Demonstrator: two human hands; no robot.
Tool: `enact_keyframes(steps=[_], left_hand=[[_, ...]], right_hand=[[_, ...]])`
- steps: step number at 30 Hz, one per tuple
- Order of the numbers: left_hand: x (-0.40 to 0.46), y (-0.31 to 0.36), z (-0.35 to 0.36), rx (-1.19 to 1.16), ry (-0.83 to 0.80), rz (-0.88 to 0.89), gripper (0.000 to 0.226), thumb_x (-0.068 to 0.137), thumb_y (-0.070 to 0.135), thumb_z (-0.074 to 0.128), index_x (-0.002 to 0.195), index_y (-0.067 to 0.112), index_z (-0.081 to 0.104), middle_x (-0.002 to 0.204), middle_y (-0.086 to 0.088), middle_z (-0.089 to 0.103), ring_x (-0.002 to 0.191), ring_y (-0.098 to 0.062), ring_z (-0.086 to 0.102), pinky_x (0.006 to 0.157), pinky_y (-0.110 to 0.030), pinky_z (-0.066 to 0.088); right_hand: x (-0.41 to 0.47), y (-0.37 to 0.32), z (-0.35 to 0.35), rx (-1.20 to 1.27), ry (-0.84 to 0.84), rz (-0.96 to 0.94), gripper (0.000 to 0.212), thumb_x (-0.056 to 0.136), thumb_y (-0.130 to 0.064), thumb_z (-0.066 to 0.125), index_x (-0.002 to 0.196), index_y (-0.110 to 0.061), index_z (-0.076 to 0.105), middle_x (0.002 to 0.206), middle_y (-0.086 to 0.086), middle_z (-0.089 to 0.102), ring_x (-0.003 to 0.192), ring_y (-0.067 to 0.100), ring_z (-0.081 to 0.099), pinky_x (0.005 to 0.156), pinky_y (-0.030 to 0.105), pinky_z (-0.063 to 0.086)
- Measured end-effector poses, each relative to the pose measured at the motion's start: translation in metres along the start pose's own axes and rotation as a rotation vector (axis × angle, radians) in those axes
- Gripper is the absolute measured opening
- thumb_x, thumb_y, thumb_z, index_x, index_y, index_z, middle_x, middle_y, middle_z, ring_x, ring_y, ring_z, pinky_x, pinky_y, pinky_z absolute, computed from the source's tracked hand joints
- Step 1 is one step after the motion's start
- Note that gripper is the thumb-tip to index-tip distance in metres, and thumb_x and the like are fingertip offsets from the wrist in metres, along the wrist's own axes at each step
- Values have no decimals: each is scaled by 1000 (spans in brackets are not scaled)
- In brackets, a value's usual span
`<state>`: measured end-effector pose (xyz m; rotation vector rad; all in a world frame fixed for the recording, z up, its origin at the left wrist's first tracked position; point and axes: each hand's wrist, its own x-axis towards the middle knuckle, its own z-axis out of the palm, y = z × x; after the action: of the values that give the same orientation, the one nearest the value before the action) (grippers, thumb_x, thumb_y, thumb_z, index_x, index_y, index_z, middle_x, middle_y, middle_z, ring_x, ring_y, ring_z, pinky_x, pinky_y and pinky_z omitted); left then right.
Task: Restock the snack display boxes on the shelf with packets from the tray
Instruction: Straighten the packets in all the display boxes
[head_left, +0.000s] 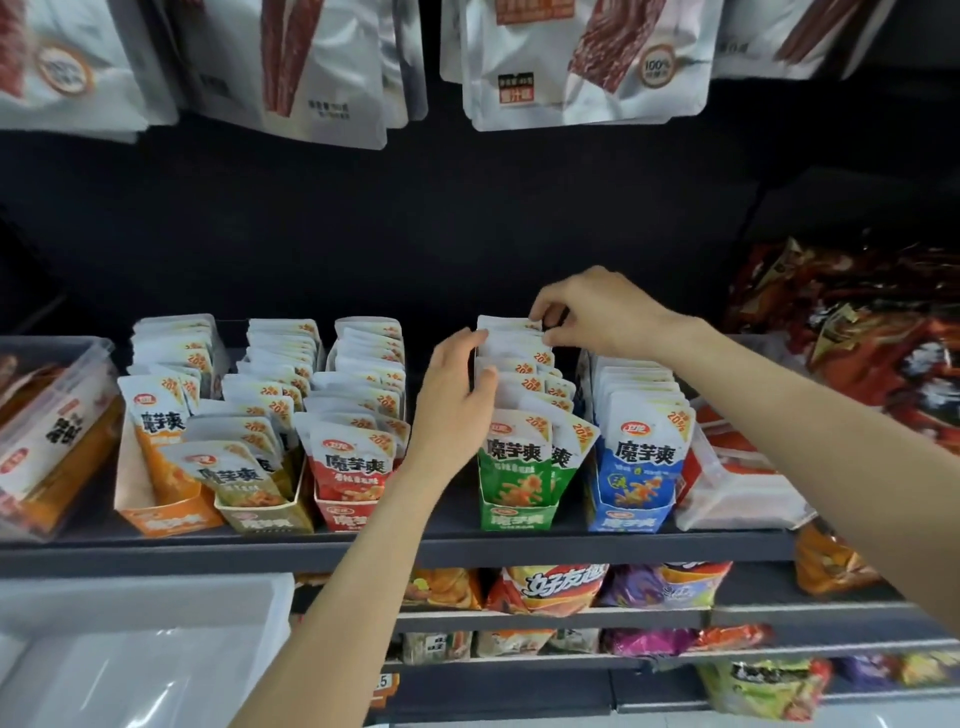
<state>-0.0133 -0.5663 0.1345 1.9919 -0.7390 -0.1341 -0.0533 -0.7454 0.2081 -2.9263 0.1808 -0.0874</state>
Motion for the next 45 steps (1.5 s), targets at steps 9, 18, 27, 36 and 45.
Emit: enact_keyframes(steps=[9,18,27,36,45], left_hand=[[33,17,-9,544,-221,61,21,92,17,56,110,23,65,114,1,61,103,-18,59,84,-29,46],[18,12,-17,596,121,414,14,92,20,56,105,20,62,101,2,59,92,-19,55,65,-31,43],[-19,10,15,-438,108,-124,44,100,31,42,143,27,35,145,9,37,124,2,37,98,-16,33],[-46,-11,23,-490,-2,-70,49,93,6,55,133,32,45,129,16,54,119,5,48,98,-19,44],[-61,-20,32,-196,45,18,78,88,10,64,146,33,18,143,26,24,133,9,18,108,-11,20]], right_hand=[[15,-7,12,140,-65,80,12,84,-3,66,91,-12,63,70,-4,63,62,9,66,77,33,57],[6,-10,17,153,143,35,26,94,-9,53,118,-12,62,101,6,67,92,19,65,83,28,51],[-94,-56,49,1034,350,259,53,100,-22,43,149,-30,22,150,-15,28,137,0,25,104,17,22],[-99,-66,84,458,540,241,67,89,-1,56,147,-19,29,156,3,19,142,19,21,109,30,32],[-98,-71,98,728,417,185,75,90,2,54,151,-20,17,159,-2,9,141,1,6,82,-15,14]])
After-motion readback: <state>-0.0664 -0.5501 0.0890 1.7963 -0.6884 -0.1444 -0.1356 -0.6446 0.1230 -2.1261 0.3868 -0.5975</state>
